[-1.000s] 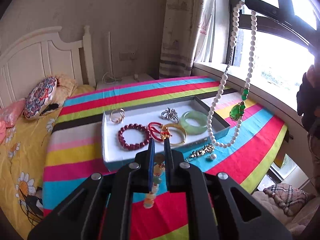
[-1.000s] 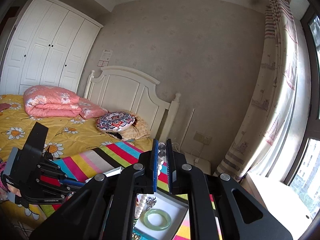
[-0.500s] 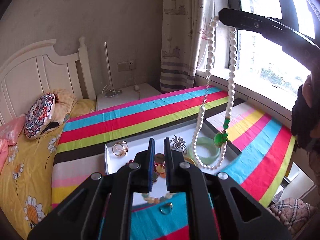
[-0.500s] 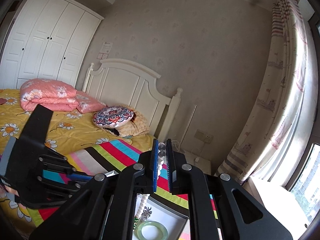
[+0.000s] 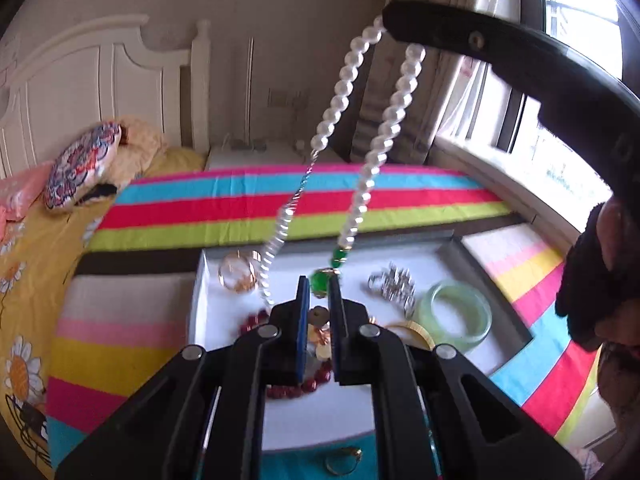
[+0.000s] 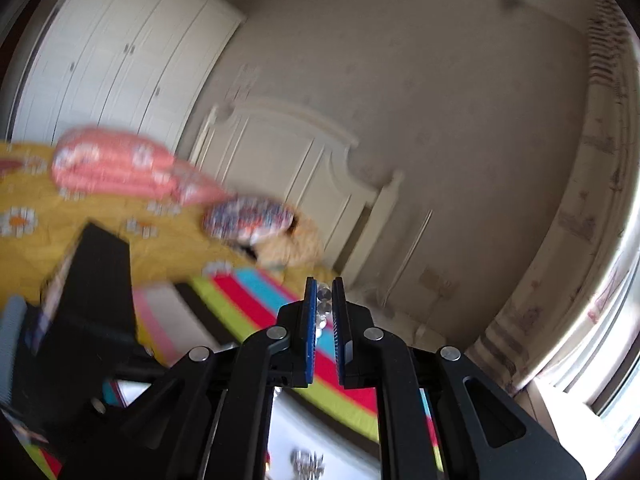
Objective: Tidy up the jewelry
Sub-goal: 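Lower the necklace into the box with the right tool while the left tool releases the bracelet there, then withdraw both tools and move the right tool over the gold pendant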
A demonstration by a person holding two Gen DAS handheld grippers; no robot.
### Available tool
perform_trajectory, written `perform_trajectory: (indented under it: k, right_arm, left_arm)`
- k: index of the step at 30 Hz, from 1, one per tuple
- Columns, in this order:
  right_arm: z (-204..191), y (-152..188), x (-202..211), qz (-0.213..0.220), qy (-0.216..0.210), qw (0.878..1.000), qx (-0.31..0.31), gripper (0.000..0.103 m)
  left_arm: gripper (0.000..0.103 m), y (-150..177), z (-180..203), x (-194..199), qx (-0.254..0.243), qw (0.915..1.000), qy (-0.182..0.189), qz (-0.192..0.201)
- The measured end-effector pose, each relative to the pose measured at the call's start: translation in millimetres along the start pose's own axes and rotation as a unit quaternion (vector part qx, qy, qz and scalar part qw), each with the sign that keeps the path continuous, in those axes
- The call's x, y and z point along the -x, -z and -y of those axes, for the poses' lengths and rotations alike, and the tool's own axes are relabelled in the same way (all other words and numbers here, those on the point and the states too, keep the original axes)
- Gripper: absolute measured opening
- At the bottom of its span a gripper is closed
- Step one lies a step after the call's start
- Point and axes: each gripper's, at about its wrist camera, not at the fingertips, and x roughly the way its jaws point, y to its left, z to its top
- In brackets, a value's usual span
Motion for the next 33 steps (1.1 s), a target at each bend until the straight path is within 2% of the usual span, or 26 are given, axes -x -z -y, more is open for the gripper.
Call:
perform_trajectory:
  k: [3, 7, 14, 16, 18, 20, 22, 23, 24, 25, 27, 31, 33]
  right_arm:
    - [0.7, 34.4, -12.2, -0.043, -0.009, 0.999, 0.002, 0.009]
    - [28.6, 77.6, -19.1, -0.095, -0.022, 0.994, -0.055, 0.009]
    - [57.4, 131.8, -26.3, -0.180, -0.036, 0.975, -0.124, 0.009]
    - [58.3, 144.4, -33.0, -0.213, -0.035, 0.968, -0.131, 0.009]
    - [58.5, 155.4, -38.2, -0.237, -0.028, 0.961, -0.139, 0.009]
    - [60.4, 161.9, -42.4, -0.253, -0.024, 0.955, -0.153, 0.011]
    - [69.5, 165.6, -43.0, -0.256, -0.026, 0.949, -0.184, 0.024]
    - [73.1, 166.7, -41.0, -0.256, -0.024, 0.946, -0.197, 0.046]
    - [78.3, 168.3, -38.2, -0.256, -0.024, 0.942, -0.217, 0.073]
    - [82.6, 169.3, -35.4, -0.253, -0.027, 0.939, -0.230, 0.078]
    - [90.5, 167.3, -25.1, -0.230, -0.037, 0.939, -0.254, 0.078]
    - [90.6, 159.6, 6.0, -0.200, -0.039, 0.941, -0.271, 0.078]
    - [86.6, 156.6, 22.5, -0.188, -0.039, 0.942, -0.274, 0.084]
  left_arm:
    - [0.009, 14.7, -1.9, -11.0, 0.002, 0.9998, 0.002, -0.018]
    - [0.009, 20.0, -8.9, -18.8, 0.013, 0.9995, 0.003, -0.028]
    - [0.010, 21.9, -9.5, -26.5, 0.020, 0.9990, 0.001, -0.040]
    - [0.024, 21.2, -10.4, -27.5, 0.023, 0.9988, 0.000, -0.044]
    - [0.059, 20.9, -11.4, -26.2, 0.022, 0.9988, -0.004, -0.042]
    - [0.072, 20.8, -11.0, -22.2, 0.022, 0.9992, -0.012, -0.032]
    - [0.077, 21.0, -11.3, -18.4, 0.023, 0.9993, -0.014, -0.027]
    - [0.084, 21.7, -11.6, -15.5, 0.024, 0.9993, -0.017, -0.024]
    - [0.091, 22.1, -11.9, -12.5, 0.026, 0.9993, -0.020, -0.019]
    - [0.094, 22.9, -12.4, -8.8, 0.028, 0.9992, -0.025, -0.013]
    - [0.100, 24.8, -14.7, 0.5, 0.035, 0.9987, -0.037, 0.001]
    - [0.101, 35.0, -25.8, 20.3, 0.064, 0.9966, -0.051, 0.012]
    - [0.101, 42.5, -31.2, 29.5, 0.076, 0.9954, -0.056, 0.013]
